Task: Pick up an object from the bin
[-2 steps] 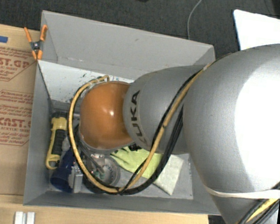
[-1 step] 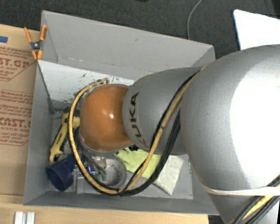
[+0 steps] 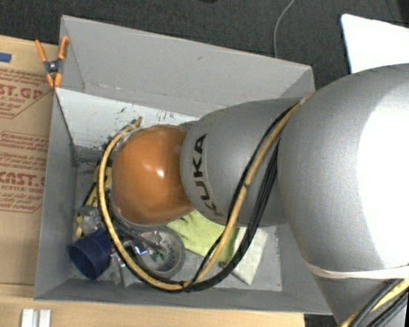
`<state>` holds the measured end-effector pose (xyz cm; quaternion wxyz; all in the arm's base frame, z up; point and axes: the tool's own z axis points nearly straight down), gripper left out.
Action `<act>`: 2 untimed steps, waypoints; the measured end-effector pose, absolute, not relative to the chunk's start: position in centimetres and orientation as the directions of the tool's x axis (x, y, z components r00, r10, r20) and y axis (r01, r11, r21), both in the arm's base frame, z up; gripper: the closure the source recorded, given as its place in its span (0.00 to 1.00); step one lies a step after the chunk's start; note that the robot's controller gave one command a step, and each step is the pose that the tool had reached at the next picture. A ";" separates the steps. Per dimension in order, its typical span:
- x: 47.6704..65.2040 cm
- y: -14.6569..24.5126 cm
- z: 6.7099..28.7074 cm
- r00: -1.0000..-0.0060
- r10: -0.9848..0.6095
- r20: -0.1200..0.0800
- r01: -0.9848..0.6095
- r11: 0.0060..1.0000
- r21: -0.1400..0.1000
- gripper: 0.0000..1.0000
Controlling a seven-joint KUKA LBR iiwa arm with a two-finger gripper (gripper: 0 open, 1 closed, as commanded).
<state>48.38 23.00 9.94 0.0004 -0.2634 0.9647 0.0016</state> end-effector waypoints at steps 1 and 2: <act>49.2 23.5 7.4 -0.891 -0.454 -0.010 -0.454 0.891 0.003 0.00; 48.5 23.8 7.0 -0.920 -0.391 -0.004 -0.391 0.920 0.005 1.00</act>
Offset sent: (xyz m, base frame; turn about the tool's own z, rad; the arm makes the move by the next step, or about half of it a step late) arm 0.0017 0.0063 -0.0294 0.1318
